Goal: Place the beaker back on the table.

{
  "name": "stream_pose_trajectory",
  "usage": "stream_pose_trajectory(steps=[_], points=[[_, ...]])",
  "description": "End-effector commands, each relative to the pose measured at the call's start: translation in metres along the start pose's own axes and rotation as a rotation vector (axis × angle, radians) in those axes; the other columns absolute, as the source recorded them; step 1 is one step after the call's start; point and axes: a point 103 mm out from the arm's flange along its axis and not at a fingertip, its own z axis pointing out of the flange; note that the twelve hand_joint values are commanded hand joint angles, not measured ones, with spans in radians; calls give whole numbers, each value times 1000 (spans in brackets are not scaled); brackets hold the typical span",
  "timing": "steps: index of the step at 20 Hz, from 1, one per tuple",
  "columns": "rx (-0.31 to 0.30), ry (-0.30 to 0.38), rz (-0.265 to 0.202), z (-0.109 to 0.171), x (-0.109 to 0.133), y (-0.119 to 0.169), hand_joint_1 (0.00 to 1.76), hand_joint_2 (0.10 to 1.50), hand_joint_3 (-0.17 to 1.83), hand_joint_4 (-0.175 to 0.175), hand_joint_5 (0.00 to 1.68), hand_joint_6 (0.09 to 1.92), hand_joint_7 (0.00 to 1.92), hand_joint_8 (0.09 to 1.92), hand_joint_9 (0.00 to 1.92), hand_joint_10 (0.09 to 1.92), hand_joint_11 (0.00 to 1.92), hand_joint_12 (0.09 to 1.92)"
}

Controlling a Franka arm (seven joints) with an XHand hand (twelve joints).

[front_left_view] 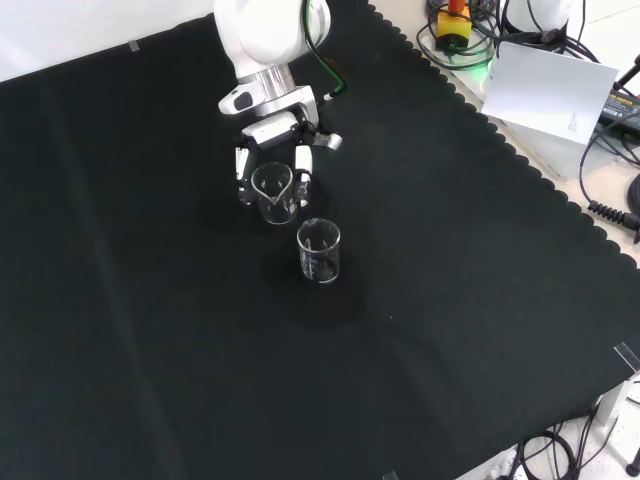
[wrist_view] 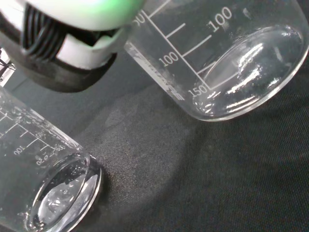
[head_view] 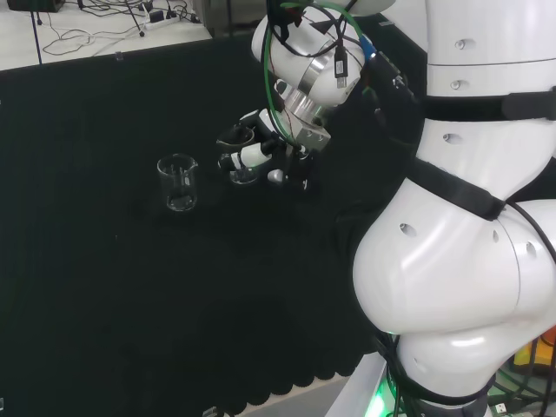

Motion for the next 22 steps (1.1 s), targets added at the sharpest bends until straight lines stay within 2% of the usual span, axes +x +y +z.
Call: stream_pose_trajectory(steps=[1, 10, 14, 16, 17, 20, 22], points=[[10, 2, -1, 2, -2, 0, 1107, 751, 514, 175, 1228, 693, 1570, 87, 1496, 87, 1147, 864], [21, 14, 10, 8, -6, -3, 1104, 766, 489, 175, 1224, 692, 1548, 87, 1496, 87, 1144, 865], [44, 19, -8, 8, -8, -3, 1071, 905, 274, 175, 1136, 782, 1353, 87, 1412, 87, 1019, 942], [60, 15, -14, 7, -8, -3, 976, 895, 197, 70, 928, 736, 1125, 87, 1211, 87, 774, 1080], [66, 9, -20, 7, -7, -3, 937, 875, 187, 38, 792, 704, 997, 87, 1079, 87, 605, 1162], [87, -23, -32, 5, -5, -4, 877, 812, 209, -3, 439, 536, 664, 87, 759, 87, 213, 1306], [93, -37, -30, 4, -3, -4, 852, 766, 256, -12, 337, 353, 485, 87, 607, 87, 60, 1329]])
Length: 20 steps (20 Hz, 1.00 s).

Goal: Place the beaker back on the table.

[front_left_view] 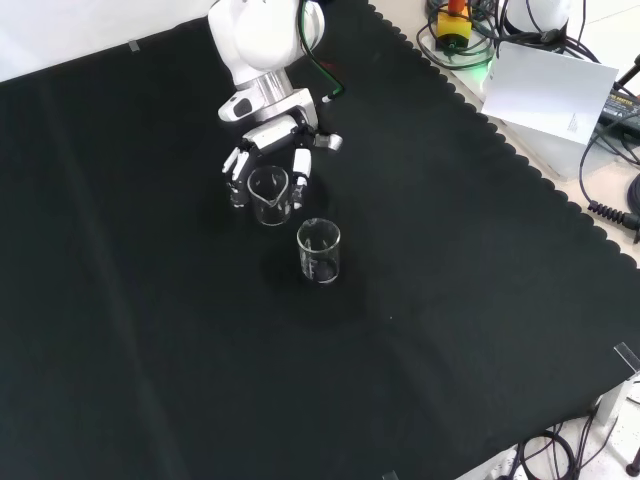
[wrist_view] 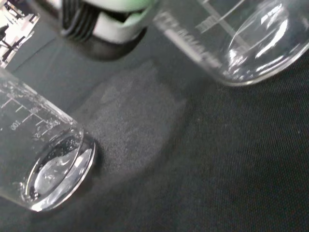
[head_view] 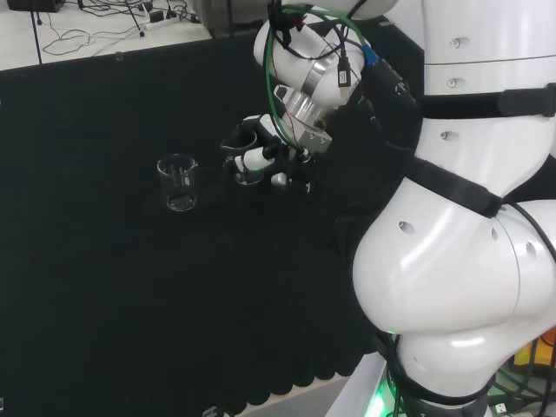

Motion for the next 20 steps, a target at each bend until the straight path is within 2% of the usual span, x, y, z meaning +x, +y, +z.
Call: stream_pose_trajectory(steps=[1, 3, 7, 14, 20], points=[[37, -40, -1, -5, 4, -1, 842, 746, 272, -15, 308, 284, 426, 87, 556, 87, 29, 1309], [33, -43, 6, -6, 4, -2, 832, 717, 298, -17, 294, 183, 366, 87, 506, 87, 6, 1276], [2, -51, 6, -19, 8, -4, 822, 698, 321, -18, 296, 109, 343, 87, 487, 87, 0, 1256], [-67, -75, -7, -71, 29, -20, 811, 692, 332, -17, 323, 90, 361, 87, 506, 87, 0, 1262], [-92, -90, -15, -98, 50, -41, 808, 690, 341, -16, 349, 87, 383, 87, 531, 87, 0, 1292]])
